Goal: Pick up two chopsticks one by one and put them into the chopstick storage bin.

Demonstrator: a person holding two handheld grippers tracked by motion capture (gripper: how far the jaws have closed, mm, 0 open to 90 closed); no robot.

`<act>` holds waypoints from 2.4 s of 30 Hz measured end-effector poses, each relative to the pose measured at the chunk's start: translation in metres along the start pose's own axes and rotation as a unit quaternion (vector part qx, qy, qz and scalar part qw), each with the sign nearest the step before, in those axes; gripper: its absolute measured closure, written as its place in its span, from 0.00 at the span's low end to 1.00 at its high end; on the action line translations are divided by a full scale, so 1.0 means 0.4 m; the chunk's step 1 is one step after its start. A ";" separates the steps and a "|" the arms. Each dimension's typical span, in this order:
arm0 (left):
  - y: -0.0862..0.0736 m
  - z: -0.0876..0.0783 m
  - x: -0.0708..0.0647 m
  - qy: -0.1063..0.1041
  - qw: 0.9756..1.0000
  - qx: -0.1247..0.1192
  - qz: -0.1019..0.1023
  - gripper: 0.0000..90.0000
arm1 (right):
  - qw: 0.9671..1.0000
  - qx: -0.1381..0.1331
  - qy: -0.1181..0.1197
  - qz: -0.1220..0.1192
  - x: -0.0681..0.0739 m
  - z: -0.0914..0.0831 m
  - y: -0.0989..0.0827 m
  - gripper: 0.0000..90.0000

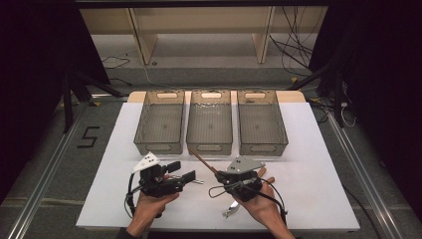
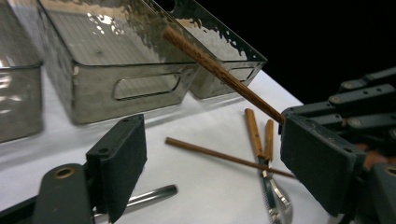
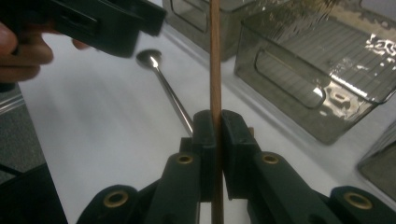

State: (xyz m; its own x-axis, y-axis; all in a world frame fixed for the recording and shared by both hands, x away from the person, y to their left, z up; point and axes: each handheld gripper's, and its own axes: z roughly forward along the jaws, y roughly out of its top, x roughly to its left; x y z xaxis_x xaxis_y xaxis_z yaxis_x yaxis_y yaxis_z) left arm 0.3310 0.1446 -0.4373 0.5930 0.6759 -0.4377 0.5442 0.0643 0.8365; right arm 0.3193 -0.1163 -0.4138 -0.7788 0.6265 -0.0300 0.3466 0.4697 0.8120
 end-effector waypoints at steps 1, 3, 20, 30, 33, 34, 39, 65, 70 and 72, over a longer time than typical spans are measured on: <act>0.004 0.006 -0.001 -0.002 1.000 0.002 -0.005 0.26 | 1.000 -0.010 0.002 -0.002 0.002 -0.004 0.002 0.95; 0.008 0.018 -0.004 -0.001 1.000 0.005 -0.011 0.26 | 1.000 -0.011 0.003 -0.002 0.002 -0.005 0.001 0.95; 0.027 0.070 -0.016 -0.071 0.993 0.020 -0.091 0.46 | 0.999 -0.039 0.010 -0.006 0.019 0.006 -0.006 0.95; 0.023 0.073 -0.014 -0.107 0.988 0.021 -0.111 0.67 | 0.999 -0.047 0.009 -0.007 0.025 0.009 -0.009 0.95; 0.022 0.073 -0.014 -0.112 0.987 0.020 -0.112 0.69 | 0.999 -0.049 0.007 -0.006 0.026 0.010 -0.010 0.95; 0.022 0.073 -0.013 -0.116 0.987 0.020 -0.114 0.71 | 0.999 -0.050 0.006 -0.006 0.026 0.011 -0.011 0.95; 0.018 0.076 -0.011 -0.122 0.985 0.021 -0.117 0.76 | 0.999 -0.053 0.006 -0.005 0.026 0.011 -0.011 0.95; 0.034 0.051 0.016 -0.150 0.979 0.008 -0.135 0.94 | 0.997 -0.070 0.013 0.012 0.007 -0.032 -0.016 0.70; 0.058 0.024 0.055 -0.140 0.980 -0.001 -0.138 0.93 | 0.997 -0.073 0.010 0.022 -0.012 -0.052 -0.029 0.55; 0.072 0.010 0.076 -0.131 0.981 -0.004 -0.140 0.93 | 0.997 -0.071 0.007 0.026 -0.020 -0.059 -0.041 0.49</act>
State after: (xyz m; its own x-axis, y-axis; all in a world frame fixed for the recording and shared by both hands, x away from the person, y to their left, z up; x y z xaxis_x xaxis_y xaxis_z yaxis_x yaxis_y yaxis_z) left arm 0.3671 0.1638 -0.4278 0.5536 0.4194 -0.7194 0.7037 0.2263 0.6735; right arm 0.3077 -0.1436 -0.4132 -0.7697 0.6381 0.0215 0.3098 0.3438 0.8865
